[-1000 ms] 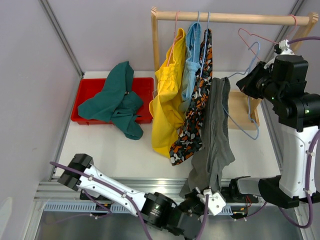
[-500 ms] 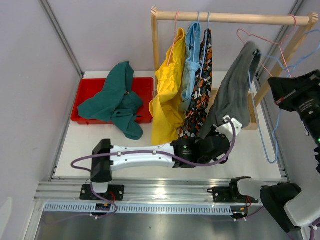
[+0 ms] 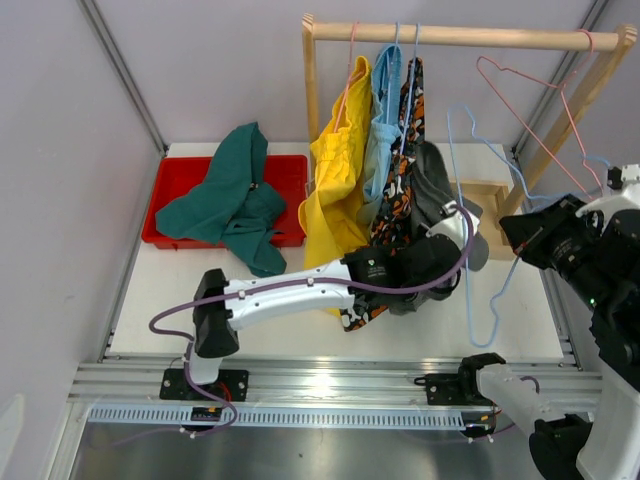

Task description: Remove the shorts from the hanger

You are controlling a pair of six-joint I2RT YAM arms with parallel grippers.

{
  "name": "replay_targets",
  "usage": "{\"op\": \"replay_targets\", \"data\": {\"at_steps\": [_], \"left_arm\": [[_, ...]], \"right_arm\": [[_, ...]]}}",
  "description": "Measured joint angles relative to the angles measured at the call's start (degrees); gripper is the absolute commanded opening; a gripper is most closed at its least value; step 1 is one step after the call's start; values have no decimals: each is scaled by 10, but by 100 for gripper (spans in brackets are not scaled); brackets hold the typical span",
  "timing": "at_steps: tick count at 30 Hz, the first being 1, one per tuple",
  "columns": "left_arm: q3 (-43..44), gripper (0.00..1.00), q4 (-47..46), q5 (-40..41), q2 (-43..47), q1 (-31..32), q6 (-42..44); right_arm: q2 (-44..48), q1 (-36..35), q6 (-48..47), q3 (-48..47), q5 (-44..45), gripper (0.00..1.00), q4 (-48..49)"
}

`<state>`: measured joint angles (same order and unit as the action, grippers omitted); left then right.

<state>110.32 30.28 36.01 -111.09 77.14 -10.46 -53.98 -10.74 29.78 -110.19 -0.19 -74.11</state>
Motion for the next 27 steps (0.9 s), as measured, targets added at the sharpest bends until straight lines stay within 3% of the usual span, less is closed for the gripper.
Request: {"op": "replay_targets", "data": {"at_steps": [9, 14, 18, 22, 27], "left_arm": [[62, 0, 17, 24, 38, -29, 5], [-7, 0, 9, 17, 68, -46, -23], [-119, 0, -2, 19, 124, -2, -53], [-182, 0, 4, 30, 157, 92, -86], [-204, 0, 28, 57, 163, 182, -136]], "right_arm": [[56, -1, 0, 31, 10, 0, -1], [28, -5, -11, -30, 23, 0, -25], [-41, -7, -23, -134, 56, 0, -38], [-116, -7, -36, -223, 79, 0, -34], [-154, -7, -62, -207, 104, 0, 3]]}}
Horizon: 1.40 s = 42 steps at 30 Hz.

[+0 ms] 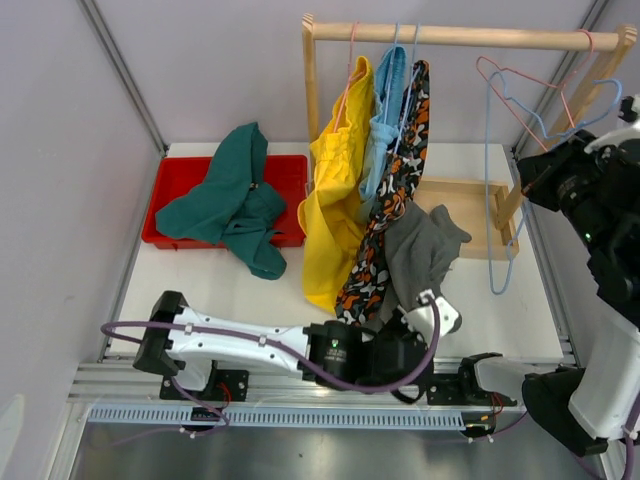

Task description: Remove the shorts from the hanger

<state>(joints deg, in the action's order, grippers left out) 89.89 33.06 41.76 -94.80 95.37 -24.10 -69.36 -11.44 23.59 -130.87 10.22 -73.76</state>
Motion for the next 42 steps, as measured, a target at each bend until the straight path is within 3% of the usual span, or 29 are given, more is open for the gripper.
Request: {"op": "replay_targets", "data": {"at_steps": [5, 10, 17, 21, 27, 35, 42], "left_arm": [[10, 0, 43, 36, 5, 68, -33], [60, 0, 114, 86, 20, 146, -68], [92, 0, 305, 137, 72, 245, -221], [71, 0, 386, 156, 100, 246, -315], [20, 0, 431, 180, 127, 244, -386], [29, 0, 445, 200, 143, 244, -397], [143, 0, 449, 228, 125, 244, -350]], "right_arm": [[-39, 16, -25, 31, 10, 0, 34], [-124, 53, -26, -20, -2, 0, 78], [-185, 118, 0, -31, -56, 0, 158], [-217, 128, 12, -39, -75, 0, 201], [-279, 130, 30, -74, -100, 0, 249], [-332, 130, 38, -91, -126, 0, 274], [-295, 134, 31, 50, -132, 0, 331]]}}
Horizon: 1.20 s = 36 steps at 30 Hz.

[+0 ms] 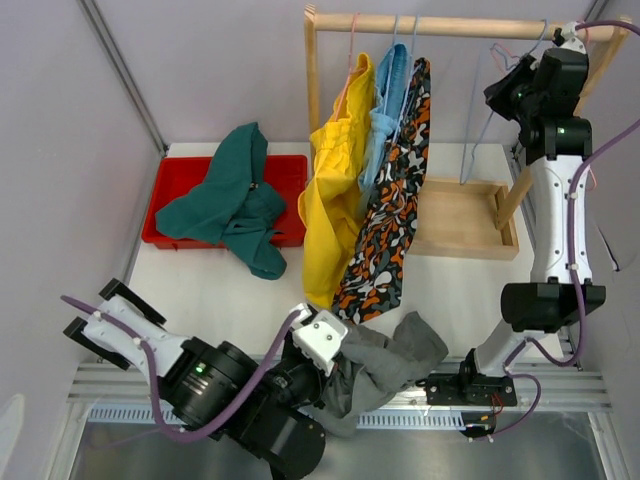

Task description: Remove the shorts from the hanger

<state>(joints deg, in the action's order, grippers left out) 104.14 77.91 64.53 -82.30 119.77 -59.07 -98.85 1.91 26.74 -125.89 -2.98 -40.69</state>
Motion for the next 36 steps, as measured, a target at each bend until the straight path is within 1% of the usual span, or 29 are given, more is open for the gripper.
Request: {"op": "replay_targets", "data": {"at_steps": [4, 5, 6, 7, 8, 9, 12, 13, 14, 15, 17, 18, 19, 20, 21, 23, 24, 25, 27, 28, 32, 36], "left_arm": [[42, 0, 0, 21, 0, -1, 62], [52, 0, 0, 26, 0, -4, 80], [59, 0, 0, 30, -1, -8, 102], [67, 0, -1, 34, 0, -14, 125], [75, 0, -7, 39, 0, -25, 157], [79, 0, -17, 44, 1, -33, 185], [82, 0, -86, 57, 17, -56, 298], [82, 0, -129, 63, 28, -60, 364], [82, 0, -163, 72, 35, -60, 409], [80, 0, -213, 84, 47, -60, 484], [38, 0, -394, 113, 84, -63, 675], [2, 0, -517, 129, 108, -66, 805], [-28, 0, -662, 139, 123, -70, 927], [-38, 0, -824, 153, 127, -80, 1064], [-35, 0, -923, 158, 123, -90, 1148], [-19, 0, -1086, 165, 114, -123, 1292], [-13, 0, -1140, 169, 113, -142, 1343], [-9, 0, -1167, 175, 117, -153, 1376], [-2, 0, -1173, 180, 130, -191, 1389], [5, 0, -1147, 180, 138, -211, 1379], [26, 0, -1012, 173, 159, -290, 1293], [38, 0, -854, 148, 166, -389, 1196]], "right_arm": [[49, 14, -6, 69, -6, 1, 30], [64, 17, -8, 89, -9, 5, 36], [79, 21, -10, 107, -12, 15, 40], [94, 24, -12, 125, -15, 59, 45], [108, 26, -12, 142, -18, 76, 43], [123, 29, -16, 158, -20, 99, 35], [164, 36, -27, 204, -19, 99, 10], [179, 38, -29, 219, -17, 99, 5], [195, 40, -30, 233, -15, 99, -3], [209, 41, -31, 244, -13, 99, -7], [249, 44, -35, 269, -5, 99, -21], [272, 46, -36, 279, -1, 99, -25], [293, 47, -38, 285, 3, 99, -30], [319, 48, -40, 290, 8, 99, -37], [336, 49, -41, 292, 10, 99, -41], [379, 50, -44, 297, 15, 99, -49], [399, 50, -44, 299, 16, 99, -54], [419, 51, -44, 300, 18, 99, -58], [450, 51, -44, 301, 21, 99, -68], [465, 51, -44, 301, 21, 99, -74], [509, 51, -43, 300, 12, 99, -87], [519, 51, -43, 306, -21, 99, -87]]}}
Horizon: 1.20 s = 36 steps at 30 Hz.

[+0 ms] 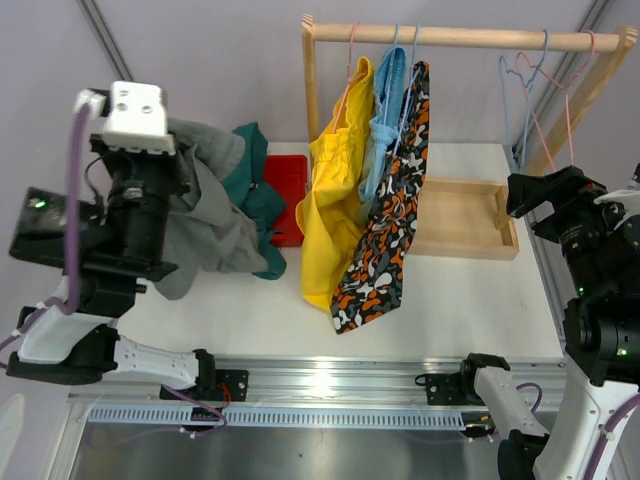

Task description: Remove the shorts from the hanger

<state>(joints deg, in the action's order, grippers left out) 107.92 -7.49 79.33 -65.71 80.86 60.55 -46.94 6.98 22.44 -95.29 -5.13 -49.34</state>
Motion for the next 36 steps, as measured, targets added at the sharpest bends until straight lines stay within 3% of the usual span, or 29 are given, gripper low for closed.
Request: {"op": "replay_targets", "data": {"at_steps": [5, 10, 19, 23, 25, 27, 28, 30, 36], "left_arm": [[89, 0, 235, -103, -66, -181, -154], [195, 0, 370, -247, -158, -375, -279], [318, 0, 425, -505, -276, -648, -494], [322, 0, 428, -574, -332, -703, -553], [276, 0, 418, -600, -341, -705, -567], [194, 12, 402, -621, -337, -704, -576], [146, 49, 396, -631, -332, -704, -578], [73, 99, 400, -655, -333, -704, -586], [-28, 99, 446, -702, -347, -704, -640]], "right_arm": [[2, 0, 1, 27, -37, 100, 1], [19, -2, 5, 66, -77, 100, 21], [36, -53, -2, 91, -127, 99, 59], [44, -65, -9, 101, -133, 99, 68], [46, -65, -12, 105, -140, 99, 79], [50, -65, -10, 114, -154, 99, 97], [55, -65, -6, 122, -170, 99, 116], [59, -65, 3, 130, -199, 99, 145], [6, -69, 38, 91, -284, 98, 222]]}}
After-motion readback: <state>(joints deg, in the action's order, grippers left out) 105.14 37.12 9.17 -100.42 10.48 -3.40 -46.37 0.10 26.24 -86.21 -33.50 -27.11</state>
